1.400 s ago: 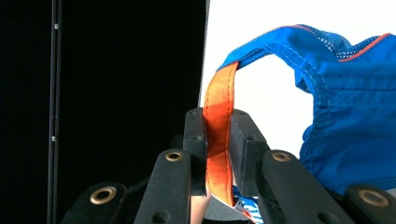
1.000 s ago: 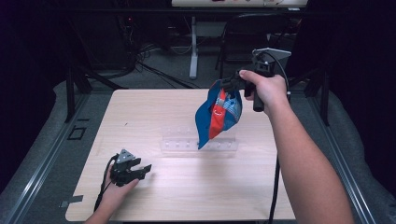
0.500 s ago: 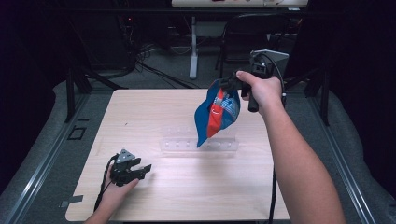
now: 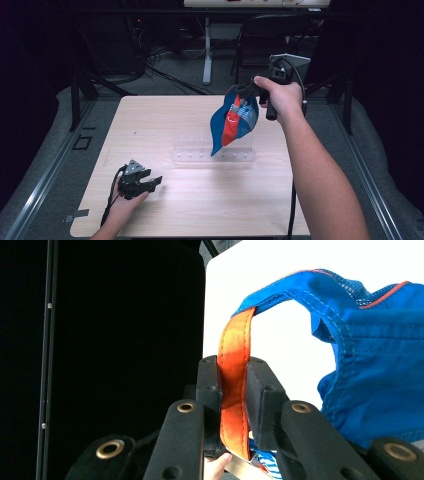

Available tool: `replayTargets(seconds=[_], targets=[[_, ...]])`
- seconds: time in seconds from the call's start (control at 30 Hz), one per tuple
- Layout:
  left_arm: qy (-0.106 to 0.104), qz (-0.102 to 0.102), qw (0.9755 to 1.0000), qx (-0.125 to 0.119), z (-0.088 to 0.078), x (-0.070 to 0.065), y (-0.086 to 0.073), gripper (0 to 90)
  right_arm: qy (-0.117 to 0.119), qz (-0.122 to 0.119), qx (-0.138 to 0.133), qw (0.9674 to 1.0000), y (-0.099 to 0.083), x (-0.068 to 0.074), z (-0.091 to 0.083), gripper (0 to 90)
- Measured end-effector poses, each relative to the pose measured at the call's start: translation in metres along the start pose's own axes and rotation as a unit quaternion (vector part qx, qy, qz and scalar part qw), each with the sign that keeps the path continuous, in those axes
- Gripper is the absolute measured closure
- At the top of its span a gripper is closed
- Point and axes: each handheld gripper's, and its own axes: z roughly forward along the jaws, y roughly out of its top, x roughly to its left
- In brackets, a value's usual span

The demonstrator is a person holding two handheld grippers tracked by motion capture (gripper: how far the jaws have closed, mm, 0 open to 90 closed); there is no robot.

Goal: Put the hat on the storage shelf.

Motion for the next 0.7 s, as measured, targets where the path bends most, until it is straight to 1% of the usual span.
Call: replayTargets(seconds=[0.27, 0.33, 0.37, 0.5, 0.57, 0.6, 0.63, 0.67, 0.7], targets=[[0.000, 0.000, 1.0000, 0.001, 0.000, 0.000, 0.000, 43.1, 0.003, -0.002, 0.012, 0.9999, -0.002, -0.001, 0.009, 78.2], [-0.001, 0.001, 1.0000, 0.003, 0.000, 0.000, 0.000, 43.1, 0.001, -0.005, 0.013, 0.9999, -0.002, -0.001, 0.011, 78.2], [-0.001, 0.000, 1.0000, 0.000, 0.000, 0.000, 0.000, 43.1, -0.001, -0.008, 0.016, 0.9998, -0.002, -0.001, 0.013, 78.1], [-0.001, 0.000, 1.0000, -0.001, 0.000, 0.000, 0.000, 43.1, -0.001, -0.007, 0.018, 0.9998, -0.003, -0.002, 0.017, 78.1], [-0.001, 0.001, 1.0000, 0.003, -0.001, 0.000, 0.000, 43.1, -0.002, -0.004, 0.019, 0.9998, -0.004, -0.003, 0.019, 78.1], [-0.001, 0.000, 1.0000, 0.000, 0.000, 0.000, 0.000, 43.1, -0.002, -0.007, 0.022, 0.9997, -0.004, -0.004, 0.020, 78.1], [-0.001, 0.000, 1.0000, -0.001, 0.000, 0.000, 0.000, 43.1, -0.008, -0.007, 0.023, 0.9997, -0.004, -0.004, 0.021, 78.1], [-0.001, 0.000, 1.0000, -0.001, 0.000, 0.000, 0.000, 43.1, -0.008, -0.007, 0.023, 0.9997, -0.004, -0.004, 0.021, 78.1], [0.000, 0.001, 1.0000, 0.003, -0.001, 0.000, 0.000, 43.1, -0.009, -0.007, 0.024, 0.9997, -0.004, -0.005, 0.022, 78.1]])
